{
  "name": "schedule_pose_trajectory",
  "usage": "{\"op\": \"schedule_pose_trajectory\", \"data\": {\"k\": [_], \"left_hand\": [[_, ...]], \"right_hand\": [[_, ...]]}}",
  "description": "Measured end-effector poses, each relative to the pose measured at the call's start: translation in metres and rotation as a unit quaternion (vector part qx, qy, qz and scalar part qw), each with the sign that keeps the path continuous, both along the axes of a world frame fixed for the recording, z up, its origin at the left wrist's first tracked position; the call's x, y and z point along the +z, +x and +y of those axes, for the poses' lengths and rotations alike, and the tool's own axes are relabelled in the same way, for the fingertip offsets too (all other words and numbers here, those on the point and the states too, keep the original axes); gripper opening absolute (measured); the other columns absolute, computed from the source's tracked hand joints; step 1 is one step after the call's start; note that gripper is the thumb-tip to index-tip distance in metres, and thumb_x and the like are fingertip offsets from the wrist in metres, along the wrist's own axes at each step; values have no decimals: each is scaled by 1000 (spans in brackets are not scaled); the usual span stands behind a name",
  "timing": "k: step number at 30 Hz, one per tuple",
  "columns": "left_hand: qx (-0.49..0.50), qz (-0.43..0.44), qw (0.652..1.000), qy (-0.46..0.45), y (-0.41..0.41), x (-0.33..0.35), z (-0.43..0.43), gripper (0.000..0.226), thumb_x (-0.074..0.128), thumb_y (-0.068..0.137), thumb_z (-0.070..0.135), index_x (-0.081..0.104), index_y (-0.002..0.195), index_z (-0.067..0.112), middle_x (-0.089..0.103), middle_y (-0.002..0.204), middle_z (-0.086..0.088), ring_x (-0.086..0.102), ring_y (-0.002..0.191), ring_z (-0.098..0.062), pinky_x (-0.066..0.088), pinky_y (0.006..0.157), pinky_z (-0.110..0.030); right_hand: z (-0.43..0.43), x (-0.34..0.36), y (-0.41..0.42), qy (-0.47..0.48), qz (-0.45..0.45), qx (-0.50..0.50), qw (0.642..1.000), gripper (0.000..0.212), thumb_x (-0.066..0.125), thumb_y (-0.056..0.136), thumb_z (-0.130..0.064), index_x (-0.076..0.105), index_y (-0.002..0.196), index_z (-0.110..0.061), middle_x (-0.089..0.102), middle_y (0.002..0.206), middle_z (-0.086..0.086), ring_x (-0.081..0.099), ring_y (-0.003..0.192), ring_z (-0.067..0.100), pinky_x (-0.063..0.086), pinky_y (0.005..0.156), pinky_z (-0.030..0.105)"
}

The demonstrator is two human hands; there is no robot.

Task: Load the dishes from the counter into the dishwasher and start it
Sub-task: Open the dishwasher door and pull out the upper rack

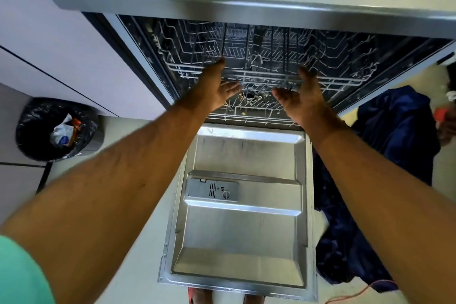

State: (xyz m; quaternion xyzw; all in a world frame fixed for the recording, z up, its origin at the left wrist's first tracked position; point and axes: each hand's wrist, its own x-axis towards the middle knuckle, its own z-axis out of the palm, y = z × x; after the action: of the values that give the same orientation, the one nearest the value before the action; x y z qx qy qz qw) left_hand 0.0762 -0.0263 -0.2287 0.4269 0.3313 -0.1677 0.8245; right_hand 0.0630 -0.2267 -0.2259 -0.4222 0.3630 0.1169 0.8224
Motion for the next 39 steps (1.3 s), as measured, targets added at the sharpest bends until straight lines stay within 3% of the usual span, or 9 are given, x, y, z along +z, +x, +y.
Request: {"op": "schedule_pose_trajectory", "data": {"k": [4, 8, 13, 19, 24, 26, 30, 35, 39], "left_hand": [[-1, 6, 1000, 10, 10, 4, -1, 5, 51, 103, 8, 51, 106, 4, 54, 122, -31, 59, 115, -49, 48, 102, -61], [-18, 4, 999, 49, 5, -5, -2, 13, 56, 102, 15, 54, 105, 2, 60, 118, -28, 64, 113, -42, 56, 95, -52], [15, 3, 999, 44, -26, -13, -12, 14, 60, 100, 15, 55, 97, 2, 65, 92, -20, 70, 100, -35, 59, 92, -47], [51, 27, 997, 47, -76, -22, -9, 37, 66, 96, 18, 53, 125, -2, 65, 100, -20, 71, 103, -37, 63, 74, -38], [43, 51, 997, 48, -124, -13, -4, 19, 62, 99, 16, 55, 109, 2, 64, 95, -19, 69, 86, -30, 62, 83, -45], [49, 69, 995, 49, -139, -12, -3, 16, 62, 98, 13, 55, 107, 2, 65, 97, -19, 69, 83, -29, 63, 80, -45], [59, 85, 994, 30, -179, -12, -2, 41, 67, 95, 10, 50, 130, 2, 65, 99, -20, 74, 74, -28, 63, 68, -40], [40, 96, 994, 23, -221, -11, 2, 13, 66, 95, 8, 56, 99, 1, 64, 88, -19, 70, 85, -30, 64, 73, -40], [16, 104, 994, 23, -255, -13, 5, 15, 65, 96, 10, 58, 87, 1, 65, 96, -23, 69, 98, -35, 63, 77, -40]], "right_hand": [[4, -4, 7, 46, -5, -25, 999, 26, 62, 98, -25, 56, 117, -8, 65, 114, 26, 67, 106, 40, 55, 96, 50], [-1, -9, 1, 56, -31, -14, 998, 32, 64, 97, -20, 55, 124, -6, 67, 114, 26, 68, 107, 40, 57, 94, 51], [-13, -16, -26, 77, -64, 3, 995, 44, 67, 93, -27, 54, 126, -2, 65, 121, 26, 68, 109, 38, 58, 93, 45], [-15, -24, -80, 88, -69, 12, 994, 30, 63, 96, -29, 62, 118, -10, 67, 121, 18, 68, 111, 30, 57, 95, 38], [-7, -24, -130, 89, -38, -19, 995, 67, 73, 78, -33, 55, 135, -4, 67, 128, 18, 70, 110, 27, 59, 89, 36], [-6, -23, -148, 103, -43, -24, 993, 55, 72, 81, -31, 58, 129, -8, 64, 132, 19, 68, 114, 27, 56, 97, 39], [-7, -17, -186, 109, -26, -31, 993, 23, 62, 97, -26, 62, 115, -12, 61, 135, 23, 67, 116, 26, 51, 104, 42], [-6, -12, -231, 104, -25, -18, 994, 19, 60, 98, -27, 63, 112, -14, 58, 138, 22, 64, 120, 25, 48, 108, 41], [-6, -10, -265, 107, -12, -24, 994, 19, 58, 98, -29, 61, 107, -13, 65, 128, 21, 65, 120, 25, 56, 96, 34]]}}
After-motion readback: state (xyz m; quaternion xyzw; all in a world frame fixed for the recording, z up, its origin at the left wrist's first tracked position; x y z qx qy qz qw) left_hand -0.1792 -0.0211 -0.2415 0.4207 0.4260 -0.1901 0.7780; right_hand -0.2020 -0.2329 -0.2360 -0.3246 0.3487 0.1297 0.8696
